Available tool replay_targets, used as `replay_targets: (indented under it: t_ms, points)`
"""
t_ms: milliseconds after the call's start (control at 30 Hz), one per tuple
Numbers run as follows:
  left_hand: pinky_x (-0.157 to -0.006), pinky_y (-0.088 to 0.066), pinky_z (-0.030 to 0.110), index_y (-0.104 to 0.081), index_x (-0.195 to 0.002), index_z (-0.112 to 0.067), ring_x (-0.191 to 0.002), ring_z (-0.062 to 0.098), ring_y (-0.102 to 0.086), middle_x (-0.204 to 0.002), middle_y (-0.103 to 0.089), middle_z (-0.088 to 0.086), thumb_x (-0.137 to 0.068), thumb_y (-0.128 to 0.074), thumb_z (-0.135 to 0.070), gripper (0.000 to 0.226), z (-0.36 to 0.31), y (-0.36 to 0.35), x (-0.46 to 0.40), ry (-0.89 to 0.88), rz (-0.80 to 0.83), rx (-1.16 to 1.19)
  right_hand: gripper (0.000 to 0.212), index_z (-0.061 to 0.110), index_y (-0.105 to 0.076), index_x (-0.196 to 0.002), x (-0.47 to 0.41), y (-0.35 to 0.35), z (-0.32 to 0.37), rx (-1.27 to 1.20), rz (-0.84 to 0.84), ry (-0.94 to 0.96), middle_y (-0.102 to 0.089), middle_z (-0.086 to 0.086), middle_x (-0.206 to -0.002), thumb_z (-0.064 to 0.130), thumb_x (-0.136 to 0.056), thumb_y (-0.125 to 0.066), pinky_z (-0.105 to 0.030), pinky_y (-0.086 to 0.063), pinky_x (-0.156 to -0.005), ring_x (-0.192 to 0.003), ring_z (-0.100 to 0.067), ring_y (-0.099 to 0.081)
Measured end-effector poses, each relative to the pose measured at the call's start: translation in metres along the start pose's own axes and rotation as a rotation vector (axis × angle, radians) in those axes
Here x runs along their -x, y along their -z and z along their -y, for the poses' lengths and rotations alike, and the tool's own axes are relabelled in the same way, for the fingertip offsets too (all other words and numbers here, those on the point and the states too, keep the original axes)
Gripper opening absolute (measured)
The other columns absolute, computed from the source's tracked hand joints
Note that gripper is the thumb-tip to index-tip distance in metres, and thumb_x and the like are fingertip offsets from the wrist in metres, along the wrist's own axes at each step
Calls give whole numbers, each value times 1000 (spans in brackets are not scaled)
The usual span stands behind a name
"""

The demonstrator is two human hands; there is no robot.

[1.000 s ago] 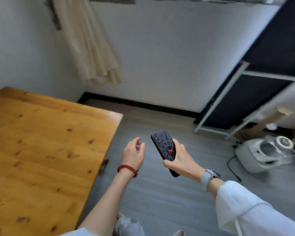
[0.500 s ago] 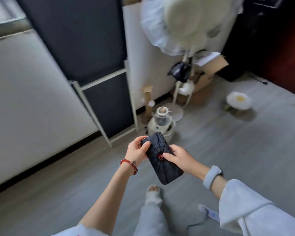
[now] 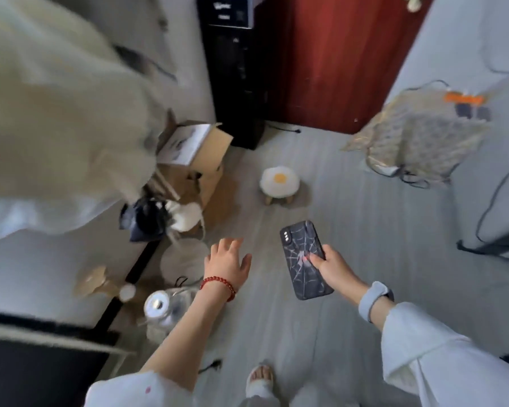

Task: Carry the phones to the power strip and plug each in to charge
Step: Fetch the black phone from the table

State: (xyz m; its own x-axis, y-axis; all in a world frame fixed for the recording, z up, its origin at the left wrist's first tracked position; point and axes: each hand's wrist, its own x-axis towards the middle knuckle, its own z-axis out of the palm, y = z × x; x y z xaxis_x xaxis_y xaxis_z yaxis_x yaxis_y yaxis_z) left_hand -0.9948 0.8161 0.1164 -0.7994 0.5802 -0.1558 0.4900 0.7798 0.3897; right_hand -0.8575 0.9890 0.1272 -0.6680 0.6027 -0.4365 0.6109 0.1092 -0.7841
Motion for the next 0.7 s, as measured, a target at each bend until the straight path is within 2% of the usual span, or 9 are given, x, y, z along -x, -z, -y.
replay_targets:
  t_ms: [133, 233, 367, 433, 567, 700]
  points:
    - [-98, -34, 47, -39, -130, -18, -122, 31, -38, -134, -43, 9, -88, -43, -38, 47, -73, -12, -95, -147, 93, -38, 7, 15, -51, -88, -56, 63, -4, -176, -171, -94, -61, -9, -92, 22, -90, -51, -31, -45, -70, -79, -21, -58]
    - [-98, -33, 45, -39, -131, -19, -123, 29, -38, -134, -44, 8, -89, -43, -37, 46, -139, -33, -162, -267, 145, -15, 10, 9, -53, -96, -106, 117, -18, -234, -281, -166, -62, -12, -95, 17, -91, -48, -32, -45, -70, -84, -26, -60]
    - [-100, -31, 44, -39, -131, -19, -125, 29, -36, -137, -42, 7, -89, -43, -35, 45, -226, -65, -256, -373, 220, -5, 9, 11, -50, -97, -185, 193, -33, -283, -355, -206, -60, -11, -96, 15, -93, -44, -25, -43, -59, -81, -23, -58]
    - [-103, -30, 45, -39, -131, -18, -126, 29, -35, -138, -41, 8, -89, -42, -33, 45, -277, -81, -307, -381, 266, -17, 10, 10, -51, -97, -231, 241, -37, -292, -392, -222, -60, -11, -97, 16, -93, -44, -29, -46, -64, -84, -25, -58]
    - [-104, -30, 46, -38, -132, -19, -128, 28, -34, -140, -40, 7, -90, -41, -33, 45, -372, -97, -396, -418, 318, -17, 19, 6, -54, -104, -312, 334, -35, -308, -431, -256, -61, -15, -104, 17, -92, -44, -42, -48, -87, -97, -32, -59]
    - [-105, -31, 43, -40, -131, -18, -127, 27, -36, -139, -41, 7, -89, -41, -33, 44, -447, -104, -472, -460, 338, -10, 15, 8, -53, -100, -380, 410, -28, -336, -496, -287, -60, -16, -106, 17, -92, -45, -36, -45, -79, -95, -31, -57]
